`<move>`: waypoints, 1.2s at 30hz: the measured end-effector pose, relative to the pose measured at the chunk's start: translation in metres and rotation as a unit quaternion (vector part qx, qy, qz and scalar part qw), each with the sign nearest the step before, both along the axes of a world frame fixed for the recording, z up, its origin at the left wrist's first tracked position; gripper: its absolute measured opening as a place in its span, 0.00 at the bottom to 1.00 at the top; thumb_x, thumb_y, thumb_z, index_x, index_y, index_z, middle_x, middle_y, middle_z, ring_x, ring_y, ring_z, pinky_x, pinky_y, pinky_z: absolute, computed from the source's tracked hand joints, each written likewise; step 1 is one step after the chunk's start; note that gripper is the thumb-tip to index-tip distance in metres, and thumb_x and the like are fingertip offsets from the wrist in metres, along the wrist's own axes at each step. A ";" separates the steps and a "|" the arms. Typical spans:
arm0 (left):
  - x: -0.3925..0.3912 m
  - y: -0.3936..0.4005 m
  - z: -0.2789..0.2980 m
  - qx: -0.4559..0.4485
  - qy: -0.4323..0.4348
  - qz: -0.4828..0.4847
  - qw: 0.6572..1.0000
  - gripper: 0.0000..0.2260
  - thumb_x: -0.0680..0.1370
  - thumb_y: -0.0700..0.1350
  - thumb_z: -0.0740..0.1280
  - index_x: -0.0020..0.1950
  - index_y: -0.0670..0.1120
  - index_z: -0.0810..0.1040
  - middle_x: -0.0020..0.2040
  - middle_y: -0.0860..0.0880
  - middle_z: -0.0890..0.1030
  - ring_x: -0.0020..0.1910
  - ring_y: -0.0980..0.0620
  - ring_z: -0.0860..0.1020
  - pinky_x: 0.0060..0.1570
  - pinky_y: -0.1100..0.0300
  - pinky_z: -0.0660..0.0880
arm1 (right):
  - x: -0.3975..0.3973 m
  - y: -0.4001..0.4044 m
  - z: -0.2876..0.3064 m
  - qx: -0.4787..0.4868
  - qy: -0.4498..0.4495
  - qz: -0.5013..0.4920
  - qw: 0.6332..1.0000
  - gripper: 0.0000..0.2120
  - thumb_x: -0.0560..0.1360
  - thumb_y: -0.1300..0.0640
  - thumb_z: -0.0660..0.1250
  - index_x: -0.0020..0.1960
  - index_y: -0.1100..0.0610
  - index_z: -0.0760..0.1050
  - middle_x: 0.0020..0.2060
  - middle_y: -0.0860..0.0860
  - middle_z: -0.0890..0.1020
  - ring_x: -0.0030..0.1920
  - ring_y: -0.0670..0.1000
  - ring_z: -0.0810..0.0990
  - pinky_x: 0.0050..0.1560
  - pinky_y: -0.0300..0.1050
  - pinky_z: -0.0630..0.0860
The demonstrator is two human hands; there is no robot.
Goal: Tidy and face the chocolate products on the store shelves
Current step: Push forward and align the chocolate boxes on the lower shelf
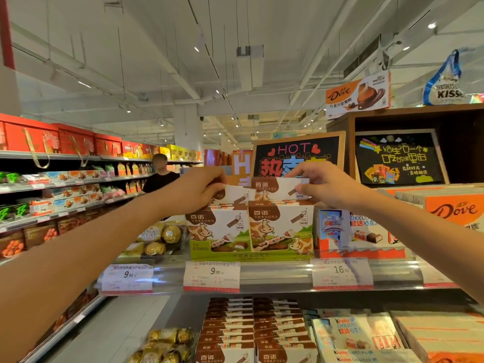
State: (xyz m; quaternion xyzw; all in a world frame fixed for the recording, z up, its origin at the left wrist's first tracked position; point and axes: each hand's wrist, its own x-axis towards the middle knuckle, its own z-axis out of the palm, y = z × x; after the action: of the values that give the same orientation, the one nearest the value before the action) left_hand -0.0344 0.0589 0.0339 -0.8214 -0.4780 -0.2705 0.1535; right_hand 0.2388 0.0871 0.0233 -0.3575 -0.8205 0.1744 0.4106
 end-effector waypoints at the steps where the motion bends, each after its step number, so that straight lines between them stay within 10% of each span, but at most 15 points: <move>1: 0.001 0.001 0.000 0.001 -0.012 -0.002 1.000 0.07 0.81 0.42 0.58 0.54 0.42 0.74 0.45 0.50 0.77 0.40 0.60 0.72 0.38 0.73 0.67 | 0.000 0.001 0.001 -0.001 -0.016 -0.005 1.000 0.10 0.77 0.64 0.62 0.57 0.55 0.74 0.51 0.56 0.81 0.49 0.52 0.82 0.44 0.52 0.82; 8: -0.004 0.000 -0.002 -0.073 0.008 0.006 0.997 0.11 0.80 0.50 0.58 0.49 0.44 0.76 0.47 0.49 0.75 0.41 0.61 0.72 0.40 0.71 0.67 | 0.000 0.004 -0.001 0.031 -0.104 -0.015 0.994 0.06 0.77 0.57 0.63 0.51 0.54 0.77 0.46 0.47 0.81 0.50 0.49 0.79 0.44 0.38 0.77; 12: 0.002 -0.010 -0.006 -0.089 0.059 -0.014 0.994 0.26 0.76 0.66 0.51 0.68 0.55 0.69 0.62 0.58 0.71 0.57 0.64 0.69 0.58 0.68 0.65 | -0.007 -0.009 0.006 0.102 -0.251 -0.075 0.960 0.30 0.70 0.34 0.55 0.58 0.53 0.79 0.66 0.48 0.71 0.67 0.48 0.67 0.62 0.45 0.63; 15: 0.008 -0.014 -0.006 -0.237 0.052 -0.030 0.970 0.39 0.67 0.74 0.54 0.74 0.63 0.47 0.73 0.67 0.54 0.70 0.67 0.56 0.68 0.68 0.53 | -0.015 -0.016 0.014 0.055 -0.317 -0.066 0.944 0.41 0.64 0.29 0.55 0.72 0.48 0.63 0.75 0.46 0.55 0.74 0.48 0.55 0.71 0.49 0.54; 20: 0.019 -0.014 0.006 -0.302 0.134 0.101 0.938 0.45 0.68 0.65 0.66 0.77 0.54 0.46 0.77 0.55 0.53 0.75 0.52 0.55 0.70 0.58 0.54 | -0.025 -0.006 0.008 -0.002 -0.410 -0.053 0.910 0.43 0.70 0.36 0.66 0.76 0.47 0.47 0.74 0.46 0.60 0.72 0.50 0.60 0.71 0.47 0.55; 28: 0.009 -0.003 0.006 -0.328 0.002 0.047 0.943 0.29 0.72 0.56 0.70 0.71 0.52 0.67 0.58 0.56 0.77 0.57 0.52 0.75 0.55 0.60 0.71 | -0.021 -0.003 0.014 -0.027 -0.373 -0.030 0.927 0.36 0.72 0.41 0.65 0.75 0.47 0.54 0.71 0.46 0.67 0.68 0.48 0.67 0.70 0.44 0.60; 32: -0.021 0.001 -0.008 -0.275 -0.170 0.015 0.946 0.51 0.49 0.66 0.77 0.70 0.58 0.65 0.69 0.56 0.69 0.68 0.52 0.68 0.68 0.49 0.66 | -0.014 0.002 0.025 -0.077 -0.342 -0.077 0.933 0.49 0.67 0.40 0.70 0.76 0.47 0.43 0.76 0.46 0.49 0.75 0.51 0.51 0.73 0.48 0.51; 36: -0.022 0.002 -0.029 -0.349 -0.358 -0.071 0.863 0.47 0.36 0.58 0.81 0.53 0.60 0.69 0.47 0.62 0.82 0.48 0.60 0.80 0.45 0.63 0.75 | -0.012 0.010 0.017 -0.190 -0.328 -0.066 0.923 0.55 0.60 0.31 0.67 0.76 0.44 0.40 0.77 0.46 0.47 0.76 0.52 0.47 0.75 0.54 0.46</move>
State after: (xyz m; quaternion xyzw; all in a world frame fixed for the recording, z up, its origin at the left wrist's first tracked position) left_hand -0.0568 0.0608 0.0053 -0.6998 -0.5034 -0.3718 -0.3446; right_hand 0.2265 0.0968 0.0406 -0.5191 -0.8353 0.1732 0.0536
